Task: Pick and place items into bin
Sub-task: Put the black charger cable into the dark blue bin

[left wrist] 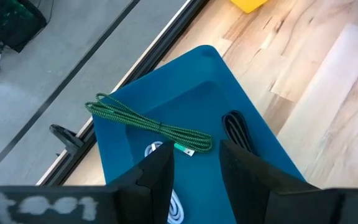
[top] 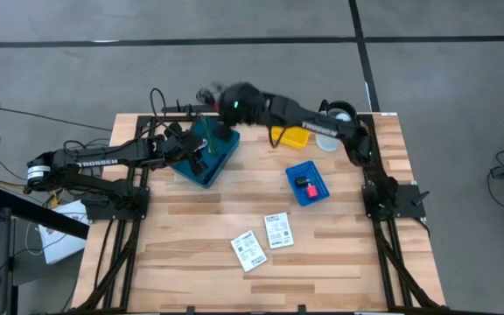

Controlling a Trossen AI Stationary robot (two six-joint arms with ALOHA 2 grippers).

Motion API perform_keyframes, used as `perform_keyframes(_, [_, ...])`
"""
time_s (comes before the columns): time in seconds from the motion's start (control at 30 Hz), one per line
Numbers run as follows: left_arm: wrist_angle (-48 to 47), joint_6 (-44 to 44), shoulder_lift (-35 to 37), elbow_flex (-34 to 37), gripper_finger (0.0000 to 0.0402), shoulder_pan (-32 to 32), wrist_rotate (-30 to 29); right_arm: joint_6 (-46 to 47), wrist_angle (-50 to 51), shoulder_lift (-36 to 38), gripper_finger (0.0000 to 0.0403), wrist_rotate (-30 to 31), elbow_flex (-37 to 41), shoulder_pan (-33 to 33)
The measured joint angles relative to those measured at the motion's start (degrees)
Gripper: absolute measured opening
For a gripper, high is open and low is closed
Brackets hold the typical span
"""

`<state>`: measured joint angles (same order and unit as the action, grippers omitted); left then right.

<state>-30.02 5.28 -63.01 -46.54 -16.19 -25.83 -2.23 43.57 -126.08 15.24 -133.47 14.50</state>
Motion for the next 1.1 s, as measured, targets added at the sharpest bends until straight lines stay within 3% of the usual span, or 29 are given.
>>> perform_keyframes(0.23, [0.0, 0.0, 0.0, 0.0, 0.0119, 0.0, 0.0, 7.8, -11.0, 0.0, 0.0037, -13.4, 5.8, 5.9])
perform_keyframes(0.63, [-0.1, 0.0, 0.0, 0.0, 0.0119, 0.0, 0.0, 8.3, -18.9, 0.0, 0.0051, -13.8, 16.6, 4.3])
perform_keyframes(0.83, [0.0, 0.0, 0.0, 0.0, 0.0119, 0.0, 0.0, 7.4, -20.0, 0.0, 0.0081, -13.9, 16.9, 2.4])
perform_keyframes(1.1, [-0.1, 0.0, 0.0, 0.0, 0.0119, 0.0, 0.0, 6.3, -21.0, 0.0, 0.0086, -13.8, 16.9, 1.6])
